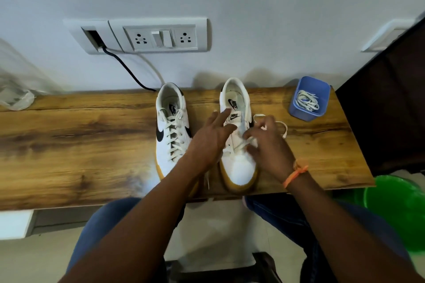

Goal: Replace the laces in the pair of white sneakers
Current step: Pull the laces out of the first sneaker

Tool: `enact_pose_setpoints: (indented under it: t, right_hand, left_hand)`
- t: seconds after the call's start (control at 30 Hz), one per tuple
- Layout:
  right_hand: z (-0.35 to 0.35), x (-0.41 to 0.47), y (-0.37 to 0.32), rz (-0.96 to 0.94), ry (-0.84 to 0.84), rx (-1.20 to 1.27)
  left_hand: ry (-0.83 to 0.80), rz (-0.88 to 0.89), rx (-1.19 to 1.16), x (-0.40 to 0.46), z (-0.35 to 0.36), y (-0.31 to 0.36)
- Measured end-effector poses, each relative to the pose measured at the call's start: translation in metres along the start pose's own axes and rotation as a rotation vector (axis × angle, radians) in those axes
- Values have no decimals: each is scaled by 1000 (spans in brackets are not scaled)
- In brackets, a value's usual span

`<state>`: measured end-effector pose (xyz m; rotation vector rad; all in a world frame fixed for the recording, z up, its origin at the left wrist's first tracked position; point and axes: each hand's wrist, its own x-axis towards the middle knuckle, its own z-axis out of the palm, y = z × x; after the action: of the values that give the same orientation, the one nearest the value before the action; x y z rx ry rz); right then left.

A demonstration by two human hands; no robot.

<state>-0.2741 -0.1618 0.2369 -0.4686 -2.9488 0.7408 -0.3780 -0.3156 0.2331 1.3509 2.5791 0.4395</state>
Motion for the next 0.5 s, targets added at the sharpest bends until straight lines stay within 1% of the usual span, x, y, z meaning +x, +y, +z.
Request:
enact_pose_setpoints:
  t: [0.07, 0.13, 0.23, 0.33, 0.4, 0.43, 0.5]
  right_hand:
    - [13, -6, -1, -45, -50, -13]
    - [20, -12, -1, -56, -38, 0]
    - [22, -15, -5, 15, 24, 59]
    - [23, -19, -10, 66, 66, 125]
    - [24, -19, -6, 95, 106, 162]
    - [22, -17, -3, 134, 144, 199]
    - [15, -13, 5, 304, 278, 347]
  left_hand:
    - [24, -84, 14, -22, 14, 17]
    - [-32, -131, 45, -46, 28, 40]
    - [-119, -107, 133, -75, 47, 68]
    - [-112, -142, 183, -88, 57, 80]
    - [-93, -123, 171, -91, 62, 79]
    - [-75, -122, 143, -91, 65, 79]
    - [-29, -135, 73, -92, 67, 80]
